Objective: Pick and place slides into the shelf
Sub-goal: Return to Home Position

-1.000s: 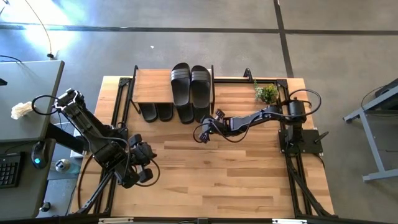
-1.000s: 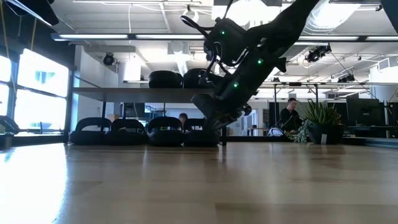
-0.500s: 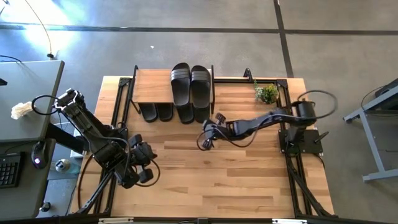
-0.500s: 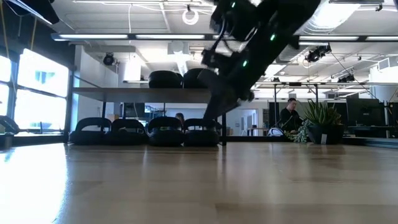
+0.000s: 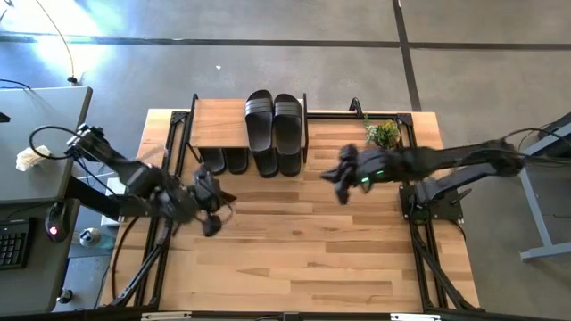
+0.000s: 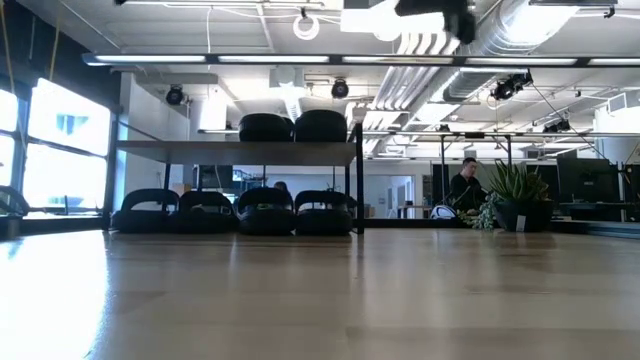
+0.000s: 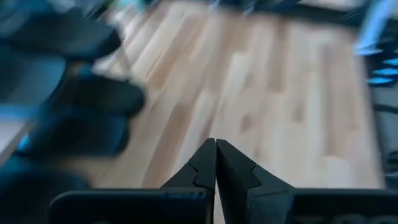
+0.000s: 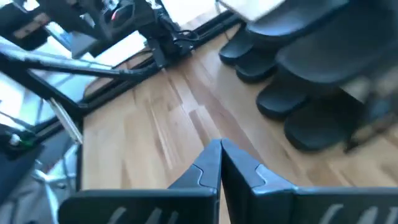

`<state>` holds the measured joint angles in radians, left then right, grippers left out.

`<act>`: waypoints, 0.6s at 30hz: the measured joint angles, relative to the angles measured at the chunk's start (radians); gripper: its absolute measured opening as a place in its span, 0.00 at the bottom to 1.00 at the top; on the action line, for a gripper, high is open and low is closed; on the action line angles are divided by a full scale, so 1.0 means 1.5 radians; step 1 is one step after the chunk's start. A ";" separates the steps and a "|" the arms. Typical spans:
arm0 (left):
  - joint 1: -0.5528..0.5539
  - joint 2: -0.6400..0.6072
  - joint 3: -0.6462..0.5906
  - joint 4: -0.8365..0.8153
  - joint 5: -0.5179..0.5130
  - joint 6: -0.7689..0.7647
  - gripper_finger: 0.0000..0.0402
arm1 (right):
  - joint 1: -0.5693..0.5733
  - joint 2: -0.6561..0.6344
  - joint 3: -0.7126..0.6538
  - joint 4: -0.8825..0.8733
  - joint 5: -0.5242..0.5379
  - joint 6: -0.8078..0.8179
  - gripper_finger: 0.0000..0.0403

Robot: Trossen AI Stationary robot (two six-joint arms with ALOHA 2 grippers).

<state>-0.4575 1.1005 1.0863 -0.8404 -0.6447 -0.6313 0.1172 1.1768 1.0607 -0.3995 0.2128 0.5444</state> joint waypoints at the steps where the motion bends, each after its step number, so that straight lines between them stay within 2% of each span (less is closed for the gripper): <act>1: 0.018 -0.019 0.000 0.024 0.026 0.042 0.00 | 0.000 -0.027 0.000 -0.030 -0.001 0.021 0.00; 6: 0.099 -0.096 0.000 0.115 0.196 0.188 0.00 | 0.029 -0.119 0.000 -0.163 -0.038 0.139 0.00; 9: 0.126 -0.123 -0.017 0.155 0.256 0.217 0.00 | 0.062 -0.134 -0.007 -0.230 -0.078 0.218 0.00; 12: 0.145 -0.154 -0.096 0.246 0.315 0.210 0.00 | 0.103 -0.126 -0.035 -0.259 -0.135 0.288 0.00; 15: 0.159 -0.183 -0.228 0.404 0.371 0.171 0.00 | 0.141 -0.113 -0.090 -0.226 -0.212 0.337 0.00; 18: 0.157 -0.187 -0.331 0.573 0.398 0.124 0.00 | 0.172 -0.098 -0.175 -0.052 -0.269 0.352 0.00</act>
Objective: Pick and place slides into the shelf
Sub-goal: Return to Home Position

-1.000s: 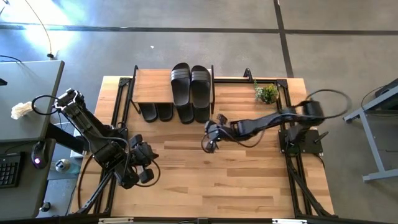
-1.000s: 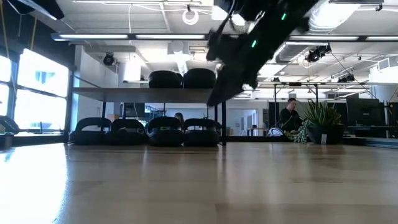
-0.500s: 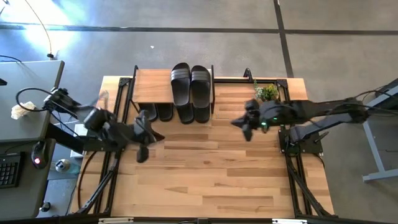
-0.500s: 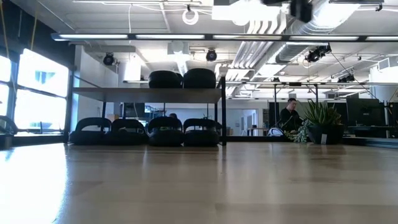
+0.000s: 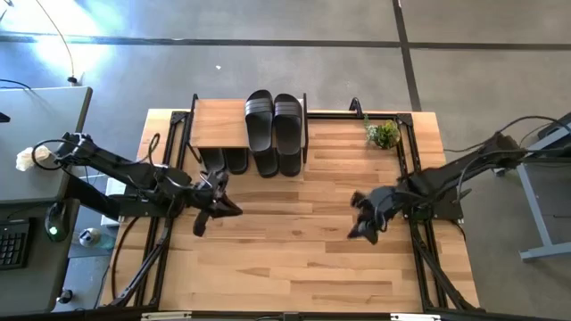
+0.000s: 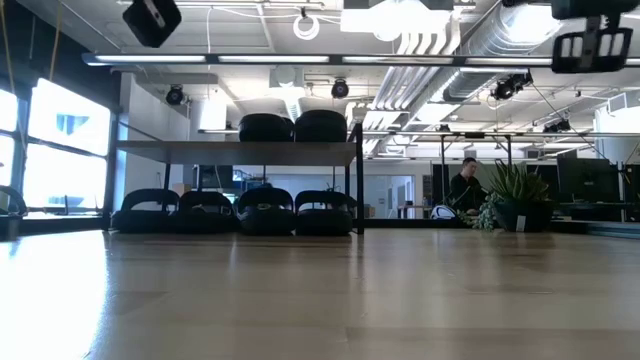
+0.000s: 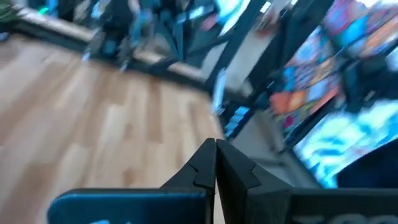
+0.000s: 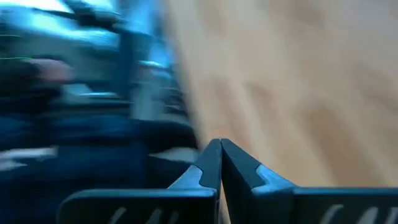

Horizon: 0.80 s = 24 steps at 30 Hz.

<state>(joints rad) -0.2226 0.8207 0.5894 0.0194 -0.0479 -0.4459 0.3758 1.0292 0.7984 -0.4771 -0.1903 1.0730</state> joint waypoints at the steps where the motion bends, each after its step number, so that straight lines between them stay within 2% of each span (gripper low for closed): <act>1: 0.000 0.000 -0.021 0.048 0.005 -0.011 0.00 | 0.001 0.008 -0.031 0.104 -0.013 -0.008 0.00; 3: 0.000 0.003 -0.036 0.126 0.007 -0.021 0.00 | -0.012 0.031 -0.091 0.326 -0.021 -0.034 0.00; 5: 0.001 0.005 -0.030 0.154 -0.008 -0.010 0.00 | -0.049 0.065 -0.128 0.521 -0.022 -0.095 0.00; 7: 0.002 0.006 -0.004 0.156 -0.034 0.026 0.00 | -0.097 0.089 -0.136 0.634 -0.038 -0.182 0.00; 9: 0.015 -0.005 0.030 0.159 -0.041 0.074 0.00 | -0.150 0.095 -0.116 0.682 -0.063 -0.270 0.00; 13: 0.055 -0.033 0.108 0.137 -0.018 0.153 0.00 | -0.251 0.066 -0.028 0.652 -0.147 -0.407 0.00; 16: 0.082 -0.071 0.165 0.066 -0.017 0.205 0.00 | -0.309 0.011 0.060 0.530 -0.175 -0.502 0.00; 18: 0.095 -0.098 0.199 0.023 -0.018 0.227 0.00 | -0.338 -0.033 0.125 0.393 -0.156 -0.575 0.00; 21: 0.107 -0.138 0.220 -0.040 -0.043 0.242 0.00 | -0.356 -0.092 0.209 0.222 -0.067 -0.658 0.00; 24: 0.109 -0.187 0.217 -0.089 -0.066 0.248 0.00 | -0.351 -0.152 0.241 0.166 0.010 -0.681 0.00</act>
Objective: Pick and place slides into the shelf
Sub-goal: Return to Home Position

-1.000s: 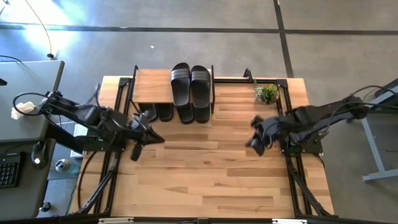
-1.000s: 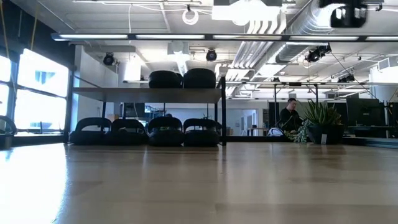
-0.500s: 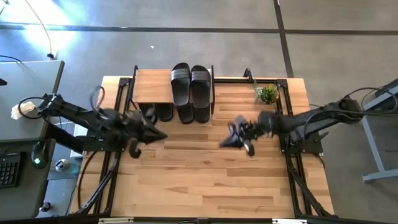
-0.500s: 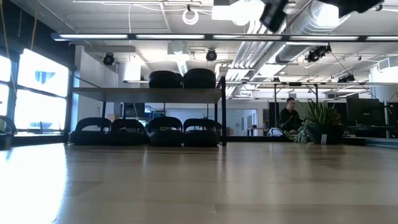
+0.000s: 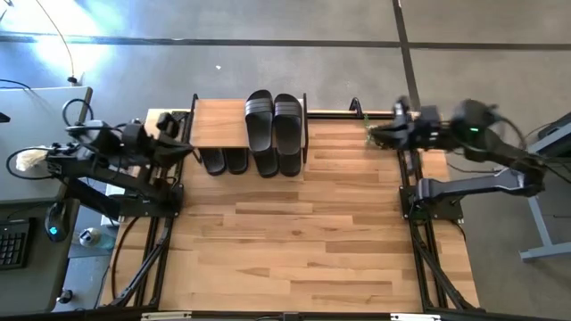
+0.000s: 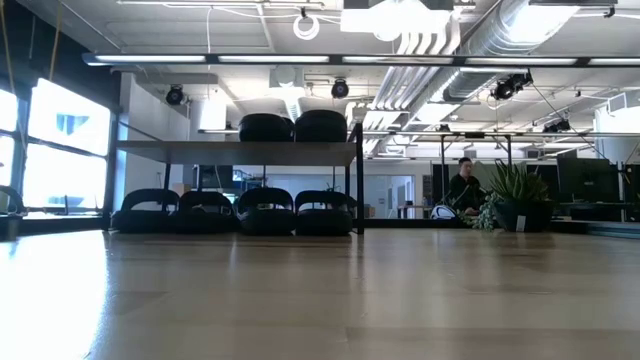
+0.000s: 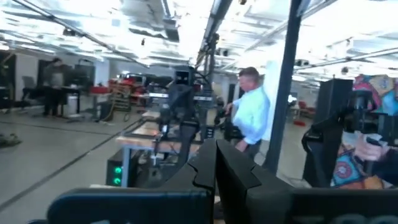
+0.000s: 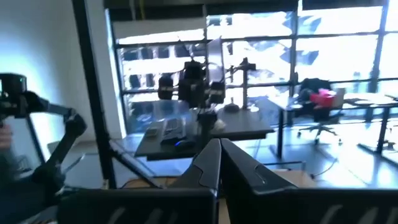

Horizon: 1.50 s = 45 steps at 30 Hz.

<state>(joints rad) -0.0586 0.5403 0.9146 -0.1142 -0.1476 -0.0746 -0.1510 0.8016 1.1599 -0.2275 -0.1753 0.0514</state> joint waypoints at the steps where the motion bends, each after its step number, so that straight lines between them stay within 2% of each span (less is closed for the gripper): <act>1: 0.000 -0.013 -0.002 -0.013 -0.008 0.000 0.00 | 0.004 -0.023 -0.003 -0.011 0.017 0.000 0.00; 5: 0.000 -0.064 -0.016 -0.062 -0.048 -0.005 0.00 | 0.030 -0.117 -0.065 -0.007 0.114 0.026 0.00; 9: 0.000 -0.105 -0.043 -0.071 -0.061 -0.005 0.00 | 0.051 -0.216 -0.185 0.080 0.180 0.064 0.00; 16: 0.000 -0.190 -0.118 -0.071 -0.108 -0.022 0.00 | 0.056 -0.339 -0.358 0.225 0.220 0.104 0.00; 26: 0.000 -0.306 -0.205 -0.070 -0.132 -0.055 0.00 | 0.056 -0.420 -0.517 0.373 0.249 0.130 0.00; 31: 0.000 -0.358 -0.245 -0.070 -0.144 -0.063 0.00 | 0.056 -0.434 -0.561 0.405 0.257 0.135 0.00; 45: 0.000 -0.356 -0.269 -0.076 -0.153 -0.076 0.00 | 0.056 -0.532 -0.578 0.398 0.260 0.100 0.00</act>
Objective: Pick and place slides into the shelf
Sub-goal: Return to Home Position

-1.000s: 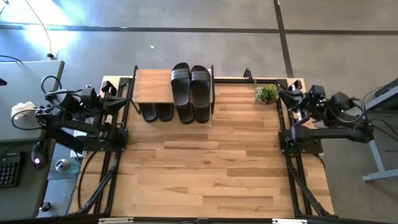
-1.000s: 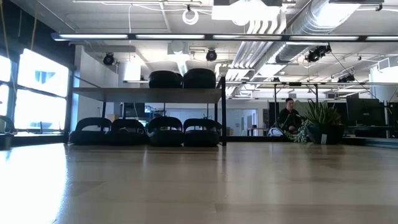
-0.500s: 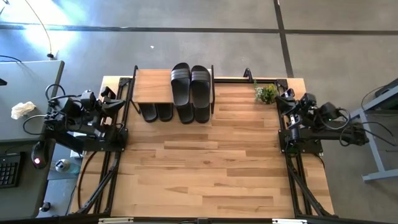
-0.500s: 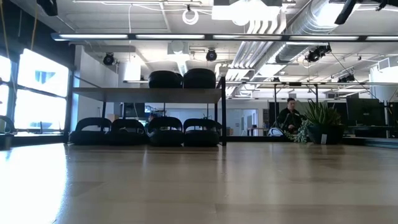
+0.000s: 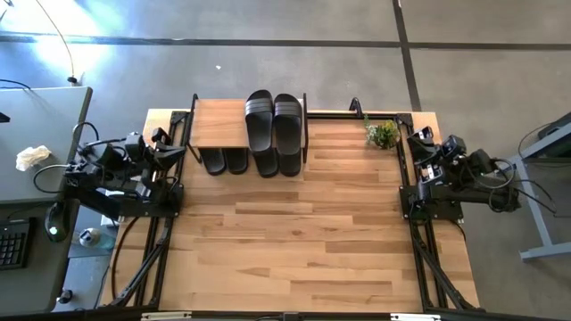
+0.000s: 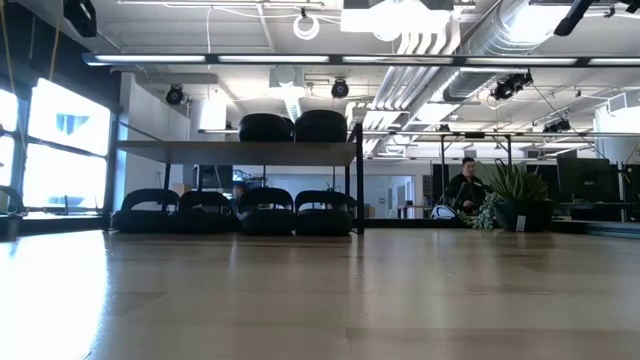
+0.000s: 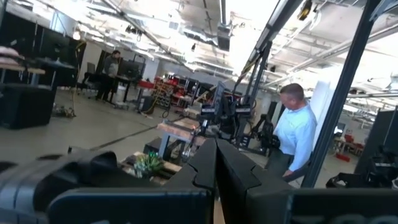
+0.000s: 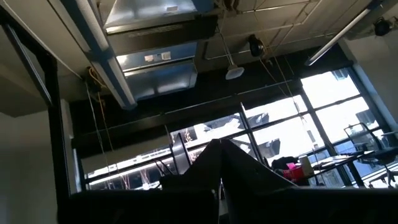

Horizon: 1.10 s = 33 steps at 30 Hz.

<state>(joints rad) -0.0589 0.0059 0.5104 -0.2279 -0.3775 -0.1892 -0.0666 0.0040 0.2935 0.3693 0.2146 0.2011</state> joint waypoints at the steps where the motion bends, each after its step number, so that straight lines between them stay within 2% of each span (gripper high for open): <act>1: 0.000 0.000 -0.007 0.001 0.000 -0.006 0.00 | 0.000 0.000 0.000 -0.006 0.000 0.000 0.00; 6: 0.000 0.001 -0.060 0.035 0.002 -0.036 0.00 | 0.000 0.004 -0.023 0.019 0.000 0.020 0.00; 11: 0.000 0.001 -0.118 0.113 0.009 -0.051 0.00 | 0.000 0.005 -0.115 0.136 0.014 0.063 0.00; 15: 0.000 0.000 -0.160 0.154 0.019 -0.081 0.00 | 0.000 0.005 -0.152 0.194 0.017 0.075 0.00; 22: 0.000 0.000 -0.229 0.216 0.035 -0.127 0.00 | 0.000 0.005 -0.187 0.189 0.022 0.120 0.00; 28: 0.000 0.000 -0.275 0.276 0.043 -0.142 0.00 | 0.000 0.005 -0.189 0.147 0.025 0.142 0.00; 33: 0.000 0.000 -0.297 0.280 0.044 -0.161 0.00 | 0.000 0.005 -0.189 0.084 0.000 0.129 0.00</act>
<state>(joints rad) -0.0589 0.0063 0.0657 0.1915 -0.3117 -0.4304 -0.0666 0.0116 0.0097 0.4946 0.2142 0.3943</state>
